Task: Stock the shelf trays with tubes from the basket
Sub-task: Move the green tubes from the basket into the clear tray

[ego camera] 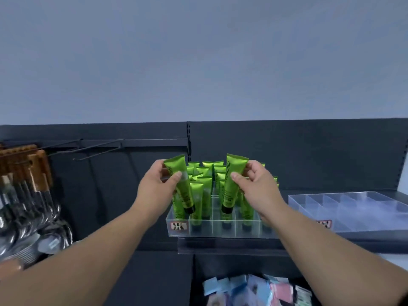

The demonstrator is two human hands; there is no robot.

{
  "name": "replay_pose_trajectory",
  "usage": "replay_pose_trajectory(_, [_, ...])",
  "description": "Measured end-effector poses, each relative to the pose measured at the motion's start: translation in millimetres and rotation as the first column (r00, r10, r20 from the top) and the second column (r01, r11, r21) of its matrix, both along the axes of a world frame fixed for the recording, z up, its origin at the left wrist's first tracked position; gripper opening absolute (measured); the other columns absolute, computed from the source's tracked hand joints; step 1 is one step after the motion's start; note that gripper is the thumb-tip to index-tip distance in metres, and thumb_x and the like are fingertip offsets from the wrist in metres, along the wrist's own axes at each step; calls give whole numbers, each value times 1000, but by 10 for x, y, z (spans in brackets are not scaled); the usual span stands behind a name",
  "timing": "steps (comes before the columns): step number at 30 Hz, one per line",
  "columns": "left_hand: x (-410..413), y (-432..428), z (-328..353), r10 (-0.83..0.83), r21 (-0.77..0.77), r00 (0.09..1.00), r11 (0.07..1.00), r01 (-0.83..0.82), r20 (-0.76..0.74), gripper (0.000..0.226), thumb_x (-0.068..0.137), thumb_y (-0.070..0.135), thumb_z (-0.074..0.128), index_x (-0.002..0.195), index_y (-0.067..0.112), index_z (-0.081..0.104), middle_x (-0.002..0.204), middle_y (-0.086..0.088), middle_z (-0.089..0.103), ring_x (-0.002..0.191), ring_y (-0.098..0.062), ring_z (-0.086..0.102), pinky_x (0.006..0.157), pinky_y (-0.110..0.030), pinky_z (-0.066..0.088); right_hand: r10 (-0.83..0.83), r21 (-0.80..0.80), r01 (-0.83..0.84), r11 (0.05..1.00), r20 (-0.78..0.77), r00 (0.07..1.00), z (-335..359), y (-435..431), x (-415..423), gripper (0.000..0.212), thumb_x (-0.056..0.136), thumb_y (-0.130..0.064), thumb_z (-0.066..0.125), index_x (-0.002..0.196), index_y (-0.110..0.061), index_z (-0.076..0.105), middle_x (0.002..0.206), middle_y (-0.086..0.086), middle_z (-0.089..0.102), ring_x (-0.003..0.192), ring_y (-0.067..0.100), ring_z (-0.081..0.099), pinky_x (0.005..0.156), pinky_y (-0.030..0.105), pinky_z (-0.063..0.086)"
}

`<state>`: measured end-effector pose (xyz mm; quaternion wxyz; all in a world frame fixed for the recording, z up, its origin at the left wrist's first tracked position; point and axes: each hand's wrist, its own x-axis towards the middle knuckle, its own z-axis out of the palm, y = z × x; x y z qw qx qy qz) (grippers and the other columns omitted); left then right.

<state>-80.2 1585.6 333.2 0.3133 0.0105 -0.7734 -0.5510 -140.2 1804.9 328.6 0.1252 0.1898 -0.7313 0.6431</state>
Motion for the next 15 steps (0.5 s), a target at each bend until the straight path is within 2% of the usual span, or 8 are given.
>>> replay_pose_trajectory(2, [-60,-148,-16,-13,0,1000,1000,13,-7,16,91,21,62,98,35,59,99,8,71,96,-13,67,86,-46,55,-62,65,65,996,-48,997,-12,-123,-29,17,90,-19,67,102,-18,55,96,-6,69,79,7,63,70,20,47])
replay_pose_trajectory(4, [-101,-262,-53,-27,-2,1000,1000,27,-11,17,91,19,62,97,35,59,97,9,71,96,-11,67,88,-45,54,-110,129,120,984,-76,991,-51,-228,-59,20,90,-21,67,103,-19,52,96,-6,65,76,5,59,68,18,44])
replay_pose_trajectory(7, [-137,-404,-102,-36,-25,999,999,36,-14,19,91,19,62,94,37,59,95,12,71,95,-9,66,88,-43,54,-152,186,162,969,-68,986,-122,-371,-112,20,89,-25,66,103,-20,53,102,-7,63,88,11,64,75,27,54])
replay_pose_trajectory(9, [-165,-487,-136,-41,-33,999,999,40,-10,20,91,20,62,94,40,59,95,12,71,95,-9,66,88,-44,54,-143,202,149,968,-45,989,-124,-477,-114,32,89,-28,67,117,-19,54,119,1,65,95,15,66,84,38,56])
replay_pose_trajectory(10, [-180,-517,-159,-45,-35,999,998,45,-2,20,91,20,62,94,39,59,96,12,71,96,-9,66,89,-43,54,-134,217,138,966,-35,990,-123,-528,-107,40,90,-28,66,126,-18,52,127,4,62,99,15,65,87,37,55])
replay_pose_trajectory(11, [-193,-539,-185,-55,-35,998,998,55,7,19,92,19,61,96,38,59,97,12,71,96,-8,65,90,-42,53,-122,233,125,964,-29,992,-128,-569,-102,46,90,-26,65,132,-17,48,133,6,58,102,13,62,86,31,54])
replay_pose_trajectory(13, [-219,-562,-252,-78,-30,997,996,79,28,19,92,18,61,97,36,59,97,11,71,97,-7,65,91,-40,53,-99,279,105,954,-38,994,-156,-617,-93,49,92,-23,63,137,-15,45,136,6,55,100,6,55,73,12,46])
replay_pose_trajectory(15, [-243,-572,-319,-98,-41,994,994,100,50,19,92,17,61,99,35,59,97,12,71,97,-6,65,91,-38,53,-79,315,84,945,-30,996,-215,-627,-121,44,92,-20,63,134,-15,47,133,3,57,97,1,50,64,6,40])
